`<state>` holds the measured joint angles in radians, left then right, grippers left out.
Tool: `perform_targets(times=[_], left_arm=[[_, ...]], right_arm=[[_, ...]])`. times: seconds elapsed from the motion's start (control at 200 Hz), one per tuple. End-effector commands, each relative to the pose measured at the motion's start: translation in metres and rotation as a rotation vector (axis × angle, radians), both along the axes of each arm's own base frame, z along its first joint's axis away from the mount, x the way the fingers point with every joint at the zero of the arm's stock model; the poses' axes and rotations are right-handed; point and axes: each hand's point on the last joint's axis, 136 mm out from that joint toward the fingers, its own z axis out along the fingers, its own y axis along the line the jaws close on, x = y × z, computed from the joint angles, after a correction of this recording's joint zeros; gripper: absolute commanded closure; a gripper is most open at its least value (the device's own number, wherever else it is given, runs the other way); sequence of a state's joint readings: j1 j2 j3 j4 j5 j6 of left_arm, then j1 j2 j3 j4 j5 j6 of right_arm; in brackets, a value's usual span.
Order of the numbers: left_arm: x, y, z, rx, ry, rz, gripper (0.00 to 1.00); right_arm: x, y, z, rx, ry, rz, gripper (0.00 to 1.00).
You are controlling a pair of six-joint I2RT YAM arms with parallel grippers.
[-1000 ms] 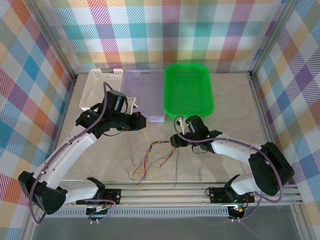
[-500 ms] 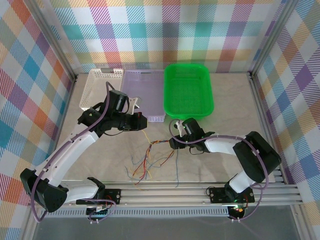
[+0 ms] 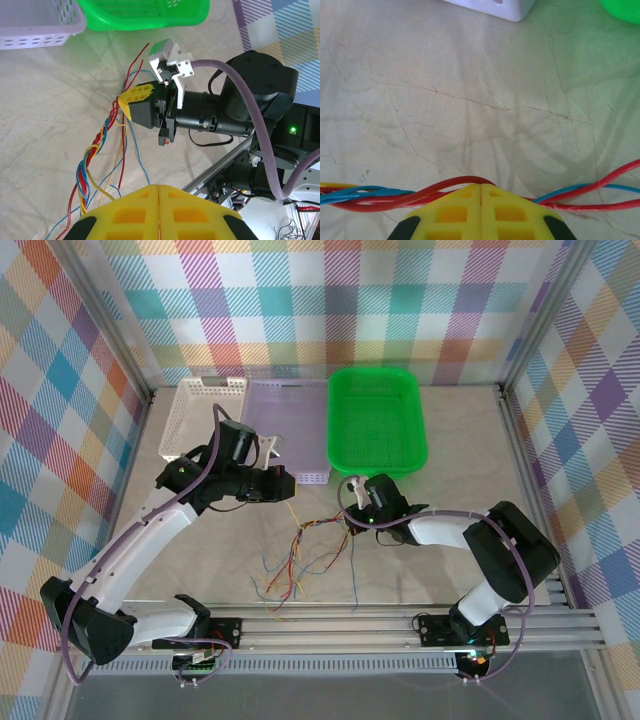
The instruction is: Untangle the cables
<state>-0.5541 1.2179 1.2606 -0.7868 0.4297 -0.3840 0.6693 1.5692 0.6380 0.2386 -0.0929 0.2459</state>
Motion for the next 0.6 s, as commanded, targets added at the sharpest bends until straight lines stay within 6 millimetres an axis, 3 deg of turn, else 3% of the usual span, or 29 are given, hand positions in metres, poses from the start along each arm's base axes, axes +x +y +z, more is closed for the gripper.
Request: perform_targets(times=[0.0, 0.2, 0.27, 0.34, 0.48, 0.595], left_arm=[[-0.010, -0.001, -0.004, -0.002, 0.008, -0.035, 1.00], [-0.005, -0.003, -0.010, -0.005, 0.016, -0.023, 1.00], [-0.002, -0.003, -0.012, -0.005, 0.017, -0.006, 1.00], [0.003, -0.004, -0.012, -0.014, 0.013, 0.016, 1.00], [0.015, -0.008, -0.013, -0.039, 0.012, 0.061, 1.00], [0.025, -0.015, -0.013, -0.072, 0.019, 0.089, 1.00]], right_arm=[[-0.003, -0.001, 0.017, 0.026, -0.044, -0.003, 1.00], [-0.012, -0.007, 0.040, 0.063, -0.028, -0.022, 1.00], [-0.029, 0.006, 0.048, 0.134, 0.050, 0.052, 0.77], [-0.045, 0.018, 0.055, 0.219, 0.126, 0.107, 0.64], [-0.074, 0.035, 0.068, 0.371, 0.185, 0.192, 0.55], [-0.105, 0.060, 0.078, 0.366, 0.123, 0.291, 0.49]])
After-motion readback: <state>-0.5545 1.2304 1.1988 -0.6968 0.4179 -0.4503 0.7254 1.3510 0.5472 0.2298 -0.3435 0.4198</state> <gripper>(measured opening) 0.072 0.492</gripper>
